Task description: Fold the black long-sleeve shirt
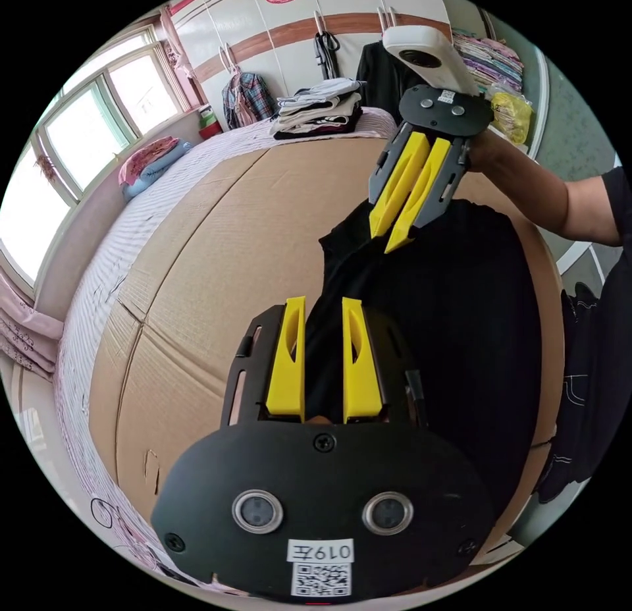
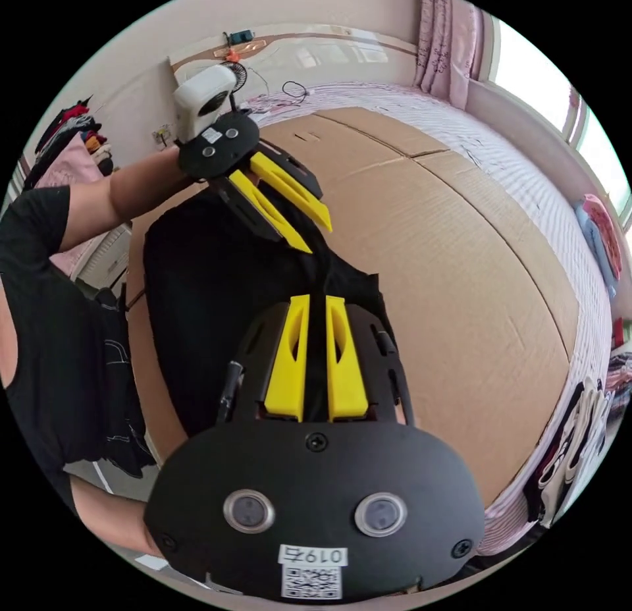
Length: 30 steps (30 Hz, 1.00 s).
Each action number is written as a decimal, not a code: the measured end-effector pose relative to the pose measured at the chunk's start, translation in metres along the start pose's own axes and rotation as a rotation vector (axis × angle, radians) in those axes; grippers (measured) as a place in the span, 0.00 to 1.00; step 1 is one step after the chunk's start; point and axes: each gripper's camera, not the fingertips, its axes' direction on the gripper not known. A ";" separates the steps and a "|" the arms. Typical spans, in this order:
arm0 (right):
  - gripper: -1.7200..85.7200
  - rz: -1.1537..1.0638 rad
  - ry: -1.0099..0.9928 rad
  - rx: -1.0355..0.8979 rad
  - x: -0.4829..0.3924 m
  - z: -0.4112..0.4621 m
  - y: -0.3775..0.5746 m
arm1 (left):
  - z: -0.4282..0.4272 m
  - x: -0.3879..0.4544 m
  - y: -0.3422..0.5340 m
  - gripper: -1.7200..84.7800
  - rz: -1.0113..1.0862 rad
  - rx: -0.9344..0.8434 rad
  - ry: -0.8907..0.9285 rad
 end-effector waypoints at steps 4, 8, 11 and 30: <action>0.08 -0.087 0.030 -0.024 -0.016 0.009 -0.005 | -0.003 0.009 -0.001 0.08 0.037 -0.006 -0.001; 0.07 -0.080 0.053 -0.008 -0.011 0.012 -0.010 | -0.005 0.018 -0.001 0.06 0.068 -0.010 -0.013; 0.03 -0.061 0.060 0.009 -0.002 0.012 -0.012 | -0.006 0.021 -0.002 0.04 0.079 -0.015 -0.001; 0.01 0.015 0.032 0.142 0.058 0.009 0.002 | -0.019 0.036 -0.004 0.03 0.036 0.021 -0.077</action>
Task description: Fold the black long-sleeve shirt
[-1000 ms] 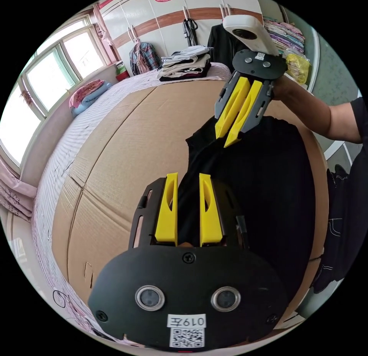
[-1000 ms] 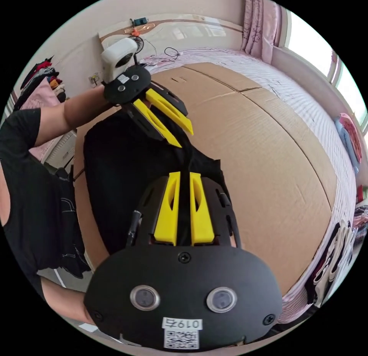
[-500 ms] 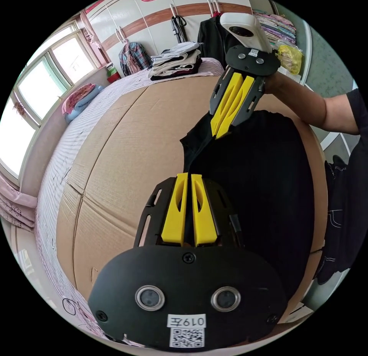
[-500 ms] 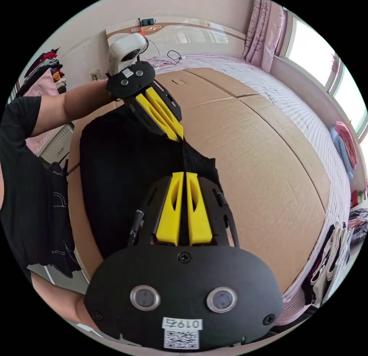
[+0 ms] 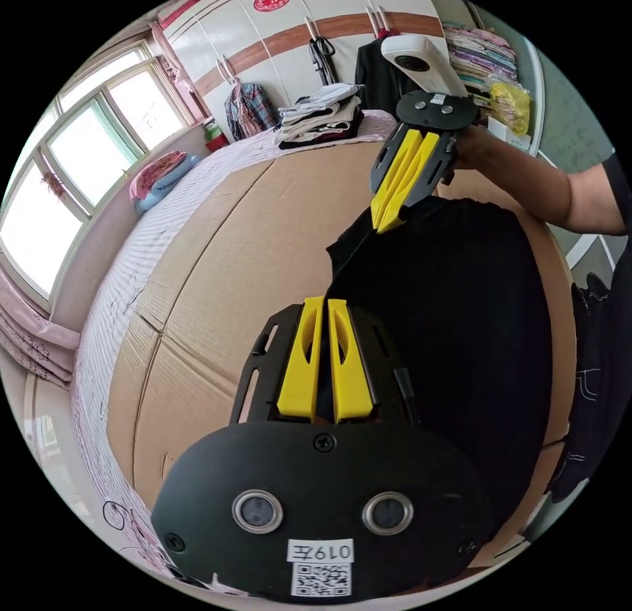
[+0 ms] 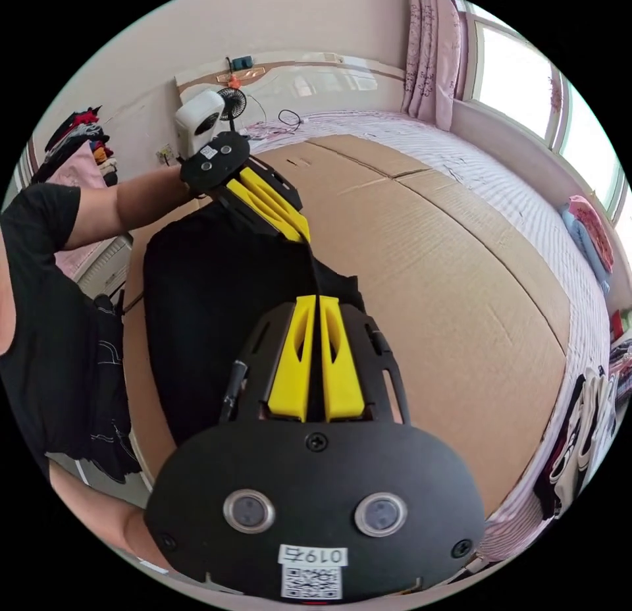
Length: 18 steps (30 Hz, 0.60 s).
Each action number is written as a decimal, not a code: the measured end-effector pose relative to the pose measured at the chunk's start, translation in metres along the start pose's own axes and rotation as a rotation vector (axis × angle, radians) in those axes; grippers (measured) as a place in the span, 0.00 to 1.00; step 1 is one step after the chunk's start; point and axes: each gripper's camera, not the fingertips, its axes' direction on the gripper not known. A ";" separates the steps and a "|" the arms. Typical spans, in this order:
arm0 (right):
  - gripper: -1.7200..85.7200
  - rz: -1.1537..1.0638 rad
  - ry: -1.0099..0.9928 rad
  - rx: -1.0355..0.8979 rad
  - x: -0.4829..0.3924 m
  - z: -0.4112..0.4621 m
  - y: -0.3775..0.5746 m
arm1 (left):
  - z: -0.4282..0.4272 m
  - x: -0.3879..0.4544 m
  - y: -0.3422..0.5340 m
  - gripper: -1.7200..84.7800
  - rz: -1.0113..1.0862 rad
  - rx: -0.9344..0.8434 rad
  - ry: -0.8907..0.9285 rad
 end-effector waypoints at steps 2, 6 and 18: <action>0.02 -0.075 0.000 -0.021 -0.013 0.002 0.007 | -0.009 0.015 0.005 0.03 0.039 0.032 -0.021; 0.07 -0.084 -0.104 -0.090 -0.008 0.015 0.010 | -0.010 0.029 0.010 0.03 0.091 0.011 0.050; 0.05 0.163 -0.155 -0.079 0.083 0.035 0.007 | -0.009 0.034 0.004 0.03 0.077 0.007 0.060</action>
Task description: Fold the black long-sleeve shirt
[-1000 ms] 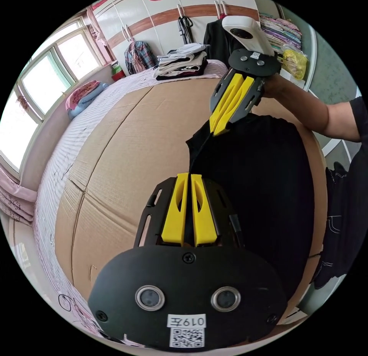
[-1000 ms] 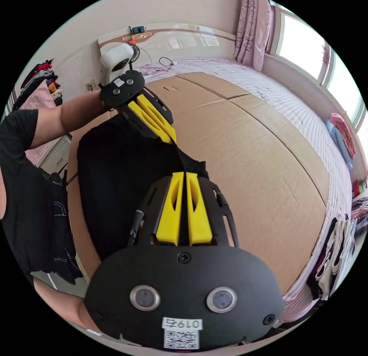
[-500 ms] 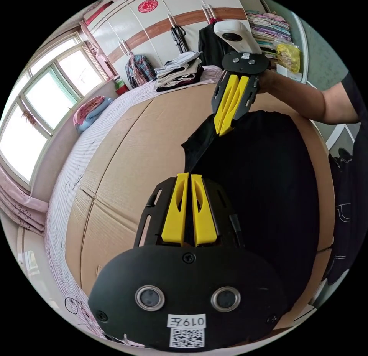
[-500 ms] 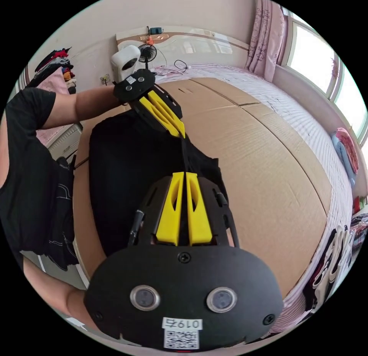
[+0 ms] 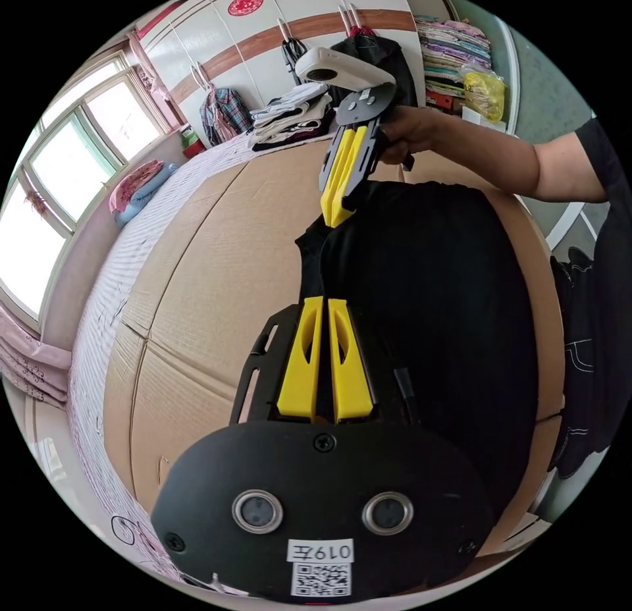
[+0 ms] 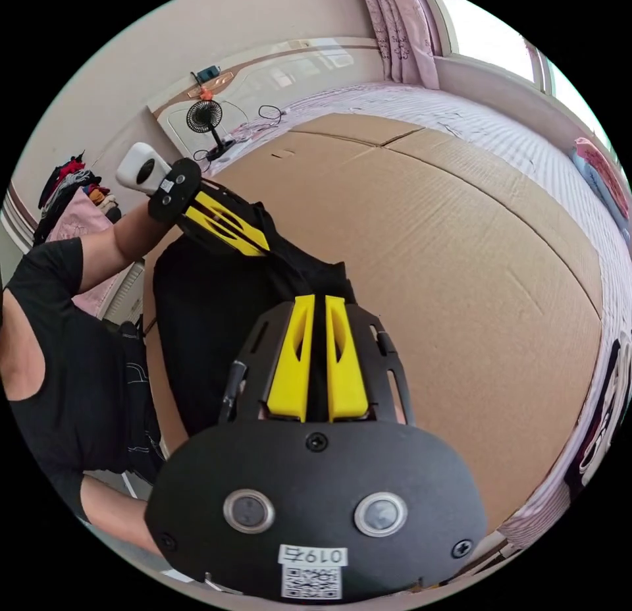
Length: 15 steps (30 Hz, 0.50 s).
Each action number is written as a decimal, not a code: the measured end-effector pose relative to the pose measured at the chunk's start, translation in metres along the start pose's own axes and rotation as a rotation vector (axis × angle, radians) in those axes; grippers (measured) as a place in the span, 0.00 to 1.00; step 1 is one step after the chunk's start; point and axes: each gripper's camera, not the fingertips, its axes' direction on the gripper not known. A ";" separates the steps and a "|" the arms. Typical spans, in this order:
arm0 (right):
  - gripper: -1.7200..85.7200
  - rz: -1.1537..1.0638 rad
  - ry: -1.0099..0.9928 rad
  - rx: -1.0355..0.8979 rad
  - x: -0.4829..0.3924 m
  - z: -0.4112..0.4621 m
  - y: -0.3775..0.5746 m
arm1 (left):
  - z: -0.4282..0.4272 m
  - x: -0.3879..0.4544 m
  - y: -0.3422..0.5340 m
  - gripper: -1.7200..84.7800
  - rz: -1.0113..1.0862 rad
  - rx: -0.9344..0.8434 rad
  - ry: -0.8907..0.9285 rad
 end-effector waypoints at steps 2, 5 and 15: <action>0.04 0.001 0.009 -0.005 0.001 0.004 0.002 | -0.001 0.008 -0.002 0.03 0.030 -0.001 -0.036; 0.05 0.030 -0.033 0.054 0.008 -0.002 0.008 | -0.001 0.021 -0.005 0.04 0.081 -0.010 -0.099; 0.08 -0.045 -0.003 -0.051 -0.013 0.012 0.011 | 0.003 0.012 -0.009 0.08 -0.021 -0.024 -0.126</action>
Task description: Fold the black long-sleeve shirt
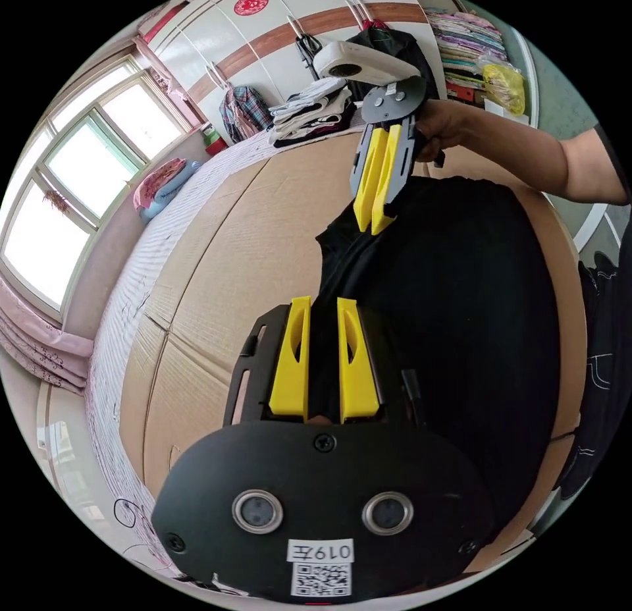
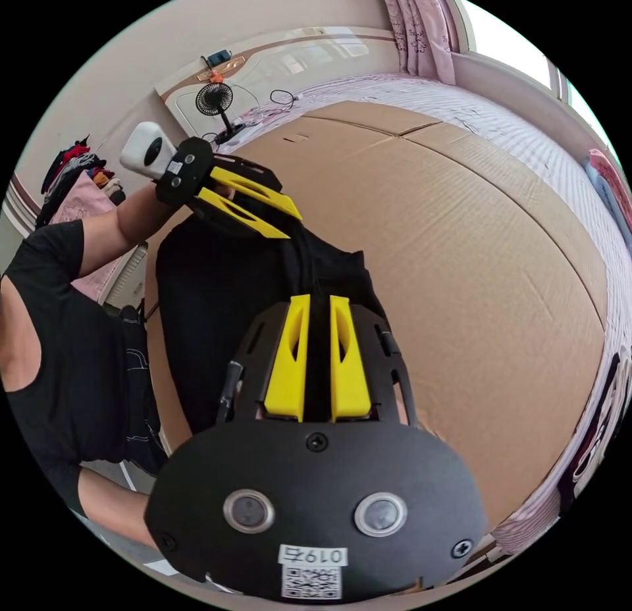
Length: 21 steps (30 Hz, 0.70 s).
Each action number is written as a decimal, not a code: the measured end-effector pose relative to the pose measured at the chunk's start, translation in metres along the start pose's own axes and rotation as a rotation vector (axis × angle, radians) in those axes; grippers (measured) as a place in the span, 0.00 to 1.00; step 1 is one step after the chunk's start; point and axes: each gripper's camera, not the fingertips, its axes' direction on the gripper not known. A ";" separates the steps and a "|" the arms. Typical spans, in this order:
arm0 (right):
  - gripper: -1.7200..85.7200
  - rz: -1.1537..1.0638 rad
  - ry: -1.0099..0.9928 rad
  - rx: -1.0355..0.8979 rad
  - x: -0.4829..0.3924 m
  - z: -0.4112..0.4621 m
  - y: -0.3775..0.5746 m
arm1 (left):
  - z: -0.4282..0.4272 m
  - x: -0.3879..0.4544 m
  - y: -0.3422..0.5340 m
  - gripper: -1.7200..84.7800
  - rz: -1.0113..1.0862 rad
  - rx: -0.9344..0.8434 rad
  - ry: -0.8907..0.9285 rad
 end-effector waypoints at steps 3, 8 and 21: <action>0.08 -0.051 0.028 -0.006 -0.014 0.000 0.003 | 0.002 -0.005 0.001 0.10 -0.027 -0.001 0.009; 0.03 -0.138 0.085 -0.011 -0.041 -0.001 0.009 | 0.003 -0.008 -0.001 0.08 -0.013 -0.010 0.032; 0.02 -0.132 0.205 0.082 -0.057 -0.029 0.032 | -0.002 -0.015 0.001 0.03 -0.008 -0.019 0.033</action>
